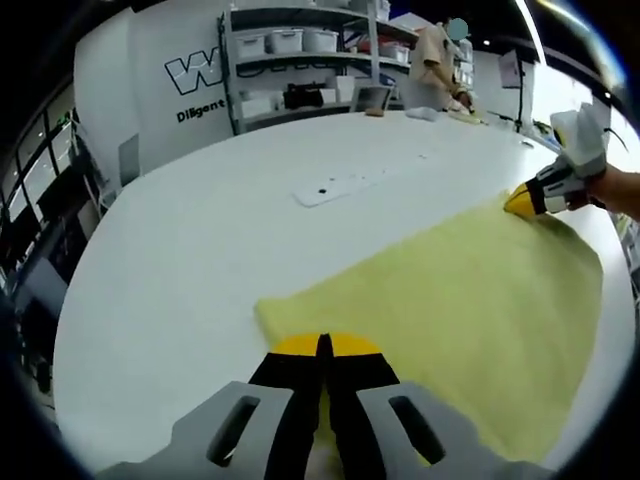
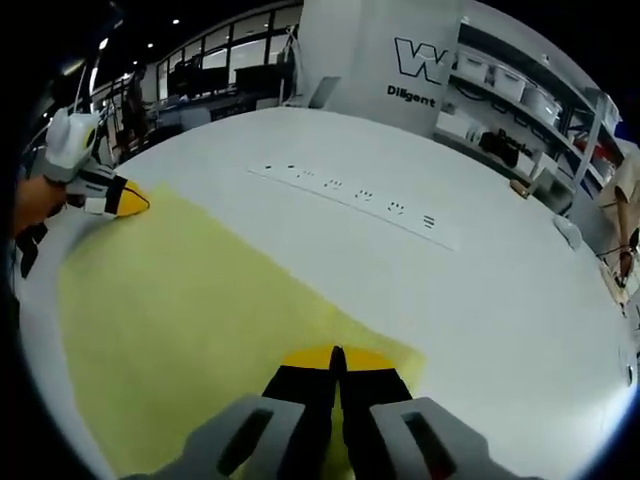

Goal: Fold the garment on the visible template until the final outline fits inside the template.

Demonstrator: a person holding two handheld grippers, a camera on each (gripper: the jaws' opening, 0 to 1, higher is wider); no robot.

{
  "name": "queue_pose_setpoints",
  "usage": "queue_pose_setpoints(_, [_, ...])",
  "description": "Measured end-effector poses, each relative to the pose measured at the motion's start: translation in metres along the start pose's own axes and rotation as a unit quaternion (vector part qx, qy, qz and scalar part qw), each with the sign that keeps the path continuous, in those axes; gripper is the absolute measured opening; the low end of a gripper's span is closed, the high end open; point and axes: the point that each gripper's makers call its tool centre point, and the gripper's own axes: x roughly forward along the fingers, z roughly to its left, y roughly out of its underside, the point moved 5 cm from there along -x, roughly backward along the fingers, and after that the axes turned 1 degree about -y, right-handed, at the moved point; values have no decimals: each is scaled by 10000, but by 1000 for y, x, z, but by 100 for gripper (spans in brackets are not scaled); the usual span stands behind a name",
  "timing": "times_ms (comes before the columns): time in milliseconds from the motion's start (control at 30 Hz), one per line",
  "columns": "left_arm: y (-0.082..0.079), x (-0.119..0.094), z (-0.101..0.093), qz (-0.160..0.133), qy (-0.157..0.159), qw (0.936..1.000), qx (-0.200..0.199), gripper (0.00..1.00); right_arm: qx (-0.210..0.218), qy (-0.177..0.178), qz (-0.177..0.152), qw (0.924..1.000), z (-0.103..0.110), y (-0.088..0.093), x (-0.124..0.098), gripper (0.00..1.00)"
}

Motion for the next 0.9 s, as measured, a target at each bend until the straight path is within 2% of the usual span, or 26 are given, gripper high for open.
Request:
queue_pose_setpoints(367, [-1, -1, -1, -17, -23, 10000, 4, 0, 74, 46, 54, 9999, 0, -2, 0, 0])
queue_pose_setpoints(467, [-5, -4, -2, -80, -25, 10000, 3, 0, 144, 107, -125, 9998, -1, -7, -7, 0])
queue_pose_setpoints(700, [-8, -7, -3, -132, -28, 9999, -30, 0, 112, 174, -270, 9994, -2, -17, -16, 1])
queue_pose_setpoints(733, [-7, -8, -5, -114, 5, 9999, -53, 2, 116, 186, -296, 9993, -2, -18, -17, 4])
queue_pose_setpoints(833, [-7, -9, -7, -103, 9, 9999, -96, 17, 164, 222, -374, 9989, -1, -20, -20, 14])
queue_pose_setpoints(900, [-7, -10, -9, -88, 1, 9999, -89, 20, 145, 251, -404, 9988, -1, -20, -20, 18])
